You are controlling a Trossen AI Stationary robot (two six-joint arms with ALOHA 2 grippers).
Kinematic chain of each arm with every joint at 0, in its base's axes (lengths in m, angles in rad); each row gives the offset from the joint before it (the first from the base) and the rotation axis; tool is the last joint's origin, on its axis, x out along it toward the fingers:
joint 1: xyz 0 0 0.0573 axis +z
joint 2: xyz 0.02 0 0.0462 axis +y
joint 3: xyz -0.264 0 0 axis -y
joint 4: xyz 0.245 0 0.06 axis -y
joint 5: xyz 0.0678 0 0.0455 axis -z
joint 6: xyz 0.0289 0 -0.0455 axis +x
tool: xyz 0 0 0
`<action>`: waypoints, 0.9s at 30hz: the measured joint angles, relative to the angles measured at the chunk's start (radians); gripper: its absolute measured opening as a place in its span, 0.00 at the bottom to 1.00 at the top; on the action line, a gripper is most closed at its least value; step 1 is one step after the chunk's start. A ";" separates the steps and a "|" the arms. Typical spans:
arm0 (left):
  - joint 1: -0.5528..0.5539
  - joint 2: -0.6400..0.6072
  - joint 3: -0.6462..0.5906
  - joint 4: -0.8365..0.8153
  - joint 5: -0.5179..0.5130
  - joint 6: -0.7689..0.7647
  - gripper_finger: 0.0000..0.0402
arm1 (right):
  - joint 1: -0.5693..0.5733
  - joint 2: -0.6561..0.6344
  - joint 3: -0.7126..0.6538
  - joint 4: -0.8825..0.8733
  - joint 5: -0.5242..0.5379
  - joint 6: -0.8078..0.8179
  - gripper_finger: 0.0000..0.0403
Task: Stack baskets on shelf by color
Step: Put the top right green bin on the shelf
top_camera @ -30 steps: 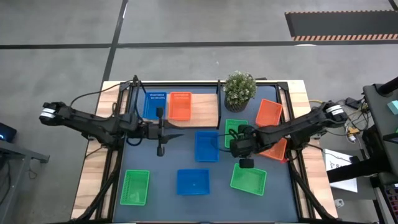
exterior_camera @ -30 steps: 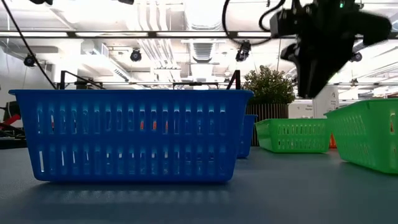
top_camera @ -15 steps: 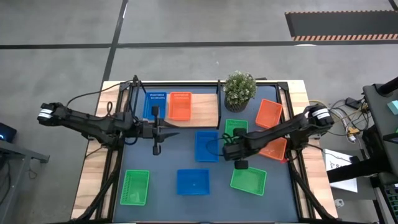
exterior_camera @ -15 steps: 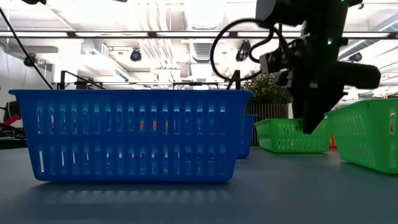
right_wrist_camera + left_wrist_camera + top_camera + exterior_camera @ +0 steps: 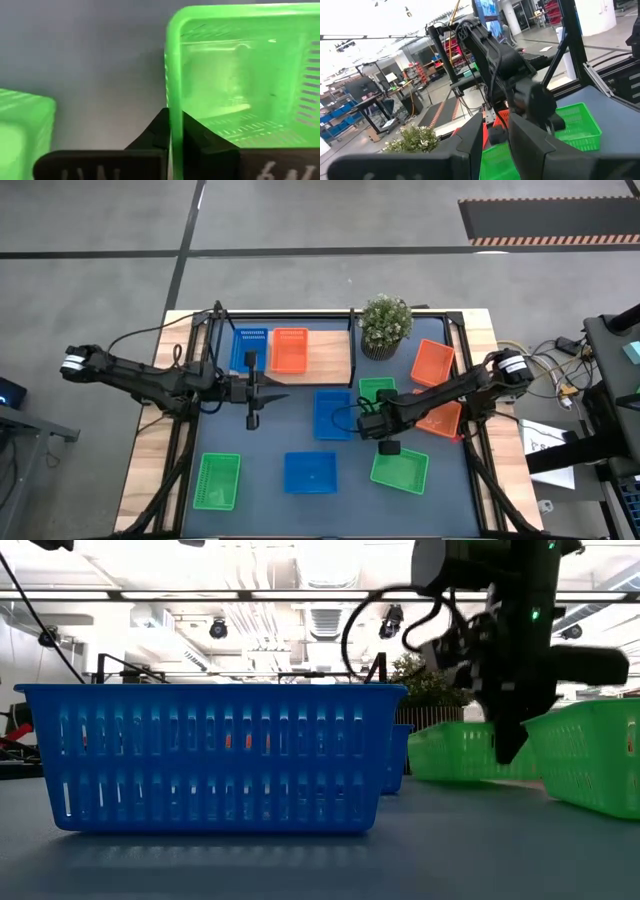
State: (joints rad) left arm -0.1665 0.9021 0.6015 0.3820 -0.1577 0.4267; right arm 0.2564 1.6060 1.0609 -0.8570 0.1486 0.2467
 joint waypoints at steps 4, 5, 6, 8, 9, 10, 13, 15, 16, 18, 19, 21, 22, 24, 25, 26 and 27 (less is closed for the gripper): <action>0.001 -0.002 -0.010 0.003 -0.002 0.000 0.19 | 0.018 -0.035 0.065 -0.128 -0.001 0.051 0.02; 0.001 -0.003 -0.013 0.003 -0.009 0.000 0.19 | 0.025 -0.039 0.094 -0.170 -0.001 0.060 0.02; 0.001 -0.004 -0.017 0.002 -0.018 0.001 0.19 | 0.031 -0.042 0.128 -0.212 -0.001 0.074 0.02; 0.001 -0.007 -0.025 0.002 -0.045 0.003 0.19 | 0.046 -0.043 0.199 -0.283 -0.002 0.093 0.02; 0.001 -0.009 -0.028 0.002 -0.060 0.003 0.19 | 0.055 -0.042 0.236 -0.309 -0.002 0.099 0.02; 0.001 -0.012 -0.034 0.001 -0.069 0.003 0.19 | 0.064 -0.040 0.275 -0.330 -0.002 0.103 0.02; 0.001 -0.019 -0.040 0.002 -0.087 0.004 0.19 | 0.086 -0.033 0.377 -0.352 0.000 0.111 0.02; 0.001 -0.024 -0.044 0.001 -0.087 0.004 0.19 | 0.097 -0.033 0.434 -0.349 0.000 0.111 0.02; 0.001 -0.024 -0.044 0.003 -0.087 0.004 0.19 | 0.101 -0.033 0.459 -0.344 0.000 0.112 0.02; 0.001 -0.027 -0.045 0.001 -0.087 0.005 0.19 | 0.106 -0.033 0.503 -0.341 0.000 0.121 0.02; 0.001 -0.028 -0.045 0.001 -0.087 0.006 0.19 | 0.109 -0.033 0.523 -0.339 -0.008 0.121 0.02; 0.001 -0.032 -0.045 0.001 -0.087 0.005 0.19 | 0.110 -0.033 0.554 -0.314 -0.066 0.115 0.02; 0.001 -0.034 -0.045 0.001 -0.087 0.003 0.19 | 0.110 -0.033 0.565 -0.291 -0.099 0.109 0.02; 0.001 -0.037 -0.045 0.003 -0.087 0.001 0.19 | 0.110 -0.032 0.587 -0.237 -0.152 0.097 0.02; 0.001 -0.039 -0.045 0.001 -0.087 0.001 0.19 | 0.110 -0.032 0.595 -0.204 -0.165 0.086 0.02; 0.001 -0.041 -0.045 0.000 -0.087 0.000 0.19 | 0.110 -0.032 0.602 -0.171 -0.174 0.070 0.02; 0.001 -0.044 -0.045 0.000 -0.087 0.000 0.19 | 0.110 -0.032 0.607 -0.134 -0.175 0.049 0.02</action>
State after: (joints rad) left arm -0.1658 0.8578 0.5564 0.3824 -0.2443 0.4263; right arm 0.3666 1.5742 1.6675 -0.9911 -0.0265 0.2957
